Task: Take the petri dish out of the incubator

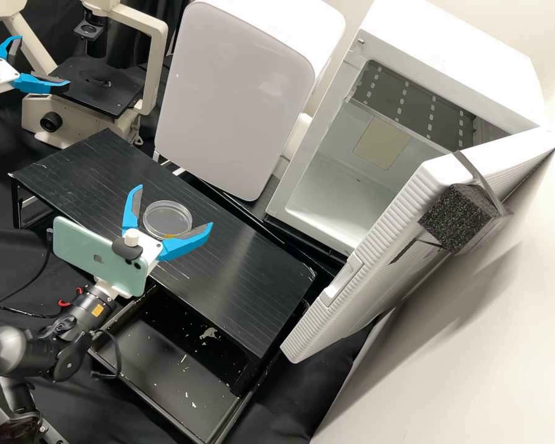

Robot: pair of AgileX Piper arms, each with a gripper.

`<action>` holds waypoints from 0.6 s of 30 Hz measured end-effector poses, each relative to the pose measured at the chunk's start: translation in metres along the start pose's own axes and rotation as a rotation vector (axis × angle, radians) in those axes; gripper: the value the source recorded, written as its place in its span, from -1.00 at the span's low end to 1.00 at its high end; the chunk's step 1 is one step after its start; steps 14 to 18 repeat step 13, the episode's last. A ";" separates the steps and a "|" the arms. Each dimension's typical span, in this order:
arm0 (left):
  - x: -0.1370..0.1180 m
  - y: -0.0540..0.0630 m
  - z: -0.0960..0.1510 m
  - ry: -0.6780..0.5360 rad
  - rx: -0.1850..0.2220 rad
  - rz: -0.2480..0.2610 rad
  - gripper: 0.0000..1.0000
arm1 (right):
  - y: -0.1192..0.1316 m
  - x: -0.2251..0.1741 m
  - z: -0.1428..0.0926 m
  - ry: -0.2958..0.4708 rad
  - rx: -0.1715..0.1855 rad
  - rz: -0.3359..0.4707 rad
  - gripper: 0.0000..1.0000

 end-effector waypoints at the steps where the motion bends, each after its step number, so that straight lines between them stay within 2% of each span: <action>1: 0.000 0.000 0.000 0.000 0.000 0.000 1.00 | 0.002 -0.001 -0.001 0.003 -0.001 0.018 1.00; 7: 0.000 0.000 0.000 0.000 0.000 0.000 1.00 | 0.007 -0.002 -0.004 0.001 0.023 0.076 1.00; 12: 0.000 0.000 0.000 0.000 0.000 0.000 1.00 | 0.007 0.000 -0.005 -0.004 0.104 0.121 1.00; 18: 0.000 0.000 0.000 0.000 0.000 0.000 1.00 | 0.007 0.001 -0.005 -0.001 0.110 0.119 1.00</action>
